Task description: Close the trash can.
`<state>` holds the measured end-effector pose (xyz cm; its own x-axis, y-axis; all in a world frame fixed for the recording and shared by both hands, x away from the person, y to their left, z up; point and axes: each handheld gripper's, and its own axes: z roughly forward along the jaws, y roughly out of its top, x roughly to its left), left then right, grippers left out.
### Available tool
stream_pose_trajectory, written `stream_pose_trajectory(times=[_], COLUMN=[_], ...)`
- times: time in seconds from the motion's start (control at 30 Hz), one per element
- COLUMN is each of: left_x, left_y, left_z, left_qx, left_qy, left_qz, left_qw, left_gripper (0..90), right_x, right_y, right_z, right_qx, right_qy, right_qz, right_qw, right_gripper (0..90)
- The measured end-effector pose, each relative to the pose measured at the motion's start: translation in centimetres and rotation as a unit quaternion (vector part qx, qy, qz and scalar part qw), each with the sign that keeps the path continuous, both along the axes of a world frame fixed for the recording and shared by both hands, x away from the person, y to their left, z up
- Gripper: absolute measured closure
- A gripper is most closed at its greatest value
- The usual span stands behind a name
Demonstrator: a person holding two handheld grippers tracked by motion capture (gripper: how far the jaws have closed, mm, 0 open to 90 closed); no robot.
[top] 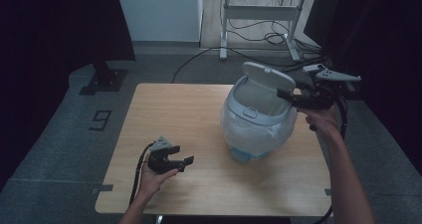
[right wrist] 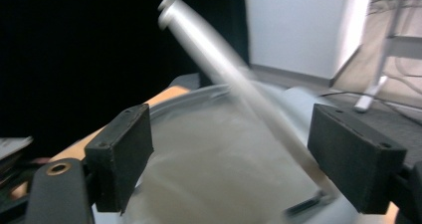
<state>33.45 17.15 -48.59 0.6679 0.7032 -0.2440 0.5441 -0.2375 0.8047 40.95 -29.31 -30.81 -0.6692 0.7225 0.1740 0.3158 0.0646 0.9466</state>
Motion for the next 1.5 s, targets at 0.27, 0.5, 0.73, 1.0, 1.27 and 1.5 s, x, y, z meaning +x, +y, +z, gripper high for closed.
stream_pose_trajectory(times=[0.27, 0.5, 0.73, 1.0, 1.27, 1.5], left_x=[-0.1, 0.0, 0.1, 0.1, 0.1, 0.2], left_y=[-0.3, -0.2, -0.1, 0.0, 0.1, 0.4], left_z=[-0.1, -0.3, -0.6, -0.6, -0.5, -0.5], left_qx=[0.002, 0.004, 0.007, 0.009, 0.007, 0.008], left_qy=[0.003, 0.006, 0.012, 0.011, 0.011, 0.010], left_qz=[-0.003, 0.000, 0.004, 0.005, 0.007, 0.011], left_qw=[1.0000, 1.0000, 0.9999, 0.9999, 0.9999, 0.9999], left_gripper=[22.7, 22.8, 23.0, 23.0, 23.0, 23.0], right_x=[-1.4, -1.5, -1.2, -1.1, -1.1, -1.8], right_y=[2.3, 4.6, 5.5, 5.7, 6.7, 5.6], right_z=[-2.4, -2.5, -2.3, -2.0, -2.0, -2.4], right_qx=[-0.036, -0.095, -0.103, -0.113, -0.136, -0.120], right_qy=[0.019, -0.002, 0.013, 0.025, 0.023, -0.011], right_qz=[0.013, -0.059, -0.082, -0.088, -0.095, -0.091], right_qw=[0.9991, 0.9937, 0.9912, 0.9894, 0.9859, 0.9886], right_gripper=[14.0, 14.4, 14.6, 15.7, 15.4, 24.0])
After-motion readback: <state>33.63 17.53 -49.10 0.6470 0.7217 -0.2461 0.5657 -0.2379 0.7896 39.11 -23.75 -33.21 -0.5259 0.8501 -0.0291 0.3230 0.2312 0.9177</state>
